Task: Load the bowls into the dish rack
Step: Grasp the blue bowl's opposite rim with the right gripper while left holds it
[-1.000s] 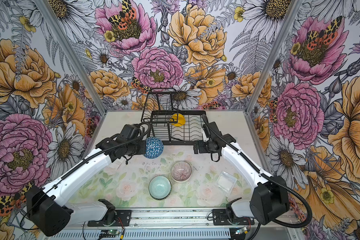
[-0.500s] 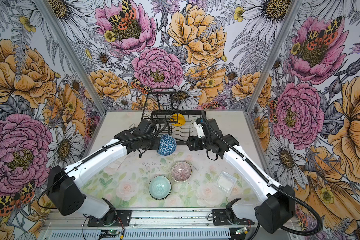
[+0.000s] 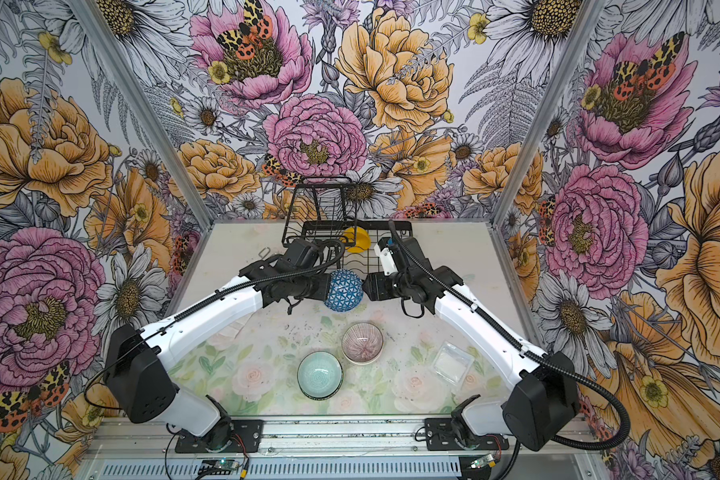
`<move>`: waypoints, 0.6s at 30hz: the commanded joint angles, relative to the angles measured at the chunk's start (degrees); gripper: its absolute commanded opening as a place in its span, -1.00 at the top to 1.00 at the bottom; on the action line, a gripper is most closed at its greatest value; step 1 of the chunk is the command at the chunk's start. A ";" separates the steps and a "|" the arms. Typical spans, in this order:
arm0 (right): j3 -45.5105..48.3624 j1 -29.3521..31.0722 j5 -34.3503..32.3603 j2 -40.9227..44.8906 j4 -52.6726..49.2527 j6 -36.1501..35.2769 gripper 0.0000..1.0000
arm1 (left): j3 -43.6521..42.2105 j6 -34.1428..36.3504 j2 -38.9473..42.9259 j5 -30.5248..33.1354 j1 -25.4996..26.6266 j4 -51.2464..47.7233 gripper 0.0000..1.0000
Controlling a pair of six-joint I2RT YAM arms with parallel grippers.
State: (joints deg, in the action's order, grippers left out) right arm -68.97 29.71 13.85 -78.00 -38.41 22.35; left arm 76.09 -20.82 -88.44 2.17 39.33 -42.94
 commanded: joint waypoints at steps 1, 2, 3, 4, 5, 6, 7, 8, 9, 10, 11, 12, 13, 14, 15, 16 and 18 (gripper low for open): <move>-1.73 0.49 1.11 -1.03 1.97 0.83 -0.25 | 1.69 0.05 -0.15 -2.00 0.72 4.51 1.00; -1.65 0.52 1.18 -1.31 2.18 1.01 -0.24 | 1.70 0.03 -0.27 -2.17 0.74 4.70 1.00; -1.56 0.65 1.23 -1.46 2.41 1.11 -0.23 | 1.70 0.04 -0.32 -2.22 0.88 4.78 1.00; -1.45 0.70 1.30 -1.75 2.57 1.28 -0.21 | 1.85 0.07 -0.33 -2.25 1.04 4.92 1.00; -1.34 0.85 1.35 -2.09 2.92 1.46 -0.19 | 1.84 0.05 -0.28 -2.42 1.09 5.17 1.00; -1.14 0.94 1.42 -2.36 3.22 1.66 -0.19 | 1.88 0.12 -0.32 -2.73 1.11 5.39 1.00; -0.84 1.03 1.51 -2.72 3.71 1.86 -0.19 | 1.82 0.12 -0.41 -3.19 1.10 5.87 1.00; -0.65 1.05 1.62 -3.15 4.09 1.97 -0.18 | 1.76 0.10 -0.40 -3.51 1.18 6.31 1.00; -0.57 1.13 1.69 -3.57 4.32 2.08 -0.15 | 1.78 0.09 -0.49 -3.79 1.20 6.50 1.00; -0.51 1.22 1.80 -3.95 4.64 2.25 -0.10 | 1.90 0.11 -0.67 -3.93 1.19 6.55 1.00; -0.45 1.22 1.88 -4.28 4.90 2.39 -0.07 | 1.99 0.07 -0.79 -4.00 1.27 6.56 1.00; -0.40 1.27 1.89 -4.53 5.00 2.44 -0.05 | 1.95 0.14 -0.85 -4.02 1.30 6.55 1.00; -0.43 1.31 1.89 -4.77 5.18 2.47 0.02 | 1.95 0.12 -0.85 -4.07 1.37 6.55 1.00; -0.41 1.36 1.85 -4.80 5.28 2.48 0.06 | 1.88 0.08 -0.81 -4.02 1.45 6.55 1.00; -0.54 1.40 1.72 -4.89 5.28 2.46 0.10 | 1.89 0.16 -0.76 -4.01 1.45 6.63 1.00; -0.55 1.40 1.62 -4.93 5.26 2.44 0.17 | 1.71 0.13 -0.68 -3.94 1.53 6.63 1.00; -0.62 1.40 1.51 -4.97 5.37 2.35 0.31 | 1.52 0.12 -0.63 -3.98 1.52 6.73 1.00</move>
State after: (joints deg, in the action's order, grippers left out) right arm -68.97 30.79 15.14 -82.61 -34.65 24.75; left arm 76.09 -20.80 -89.41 -0.14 40.40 -39.97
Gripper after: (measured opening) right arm 0.358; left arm 0.080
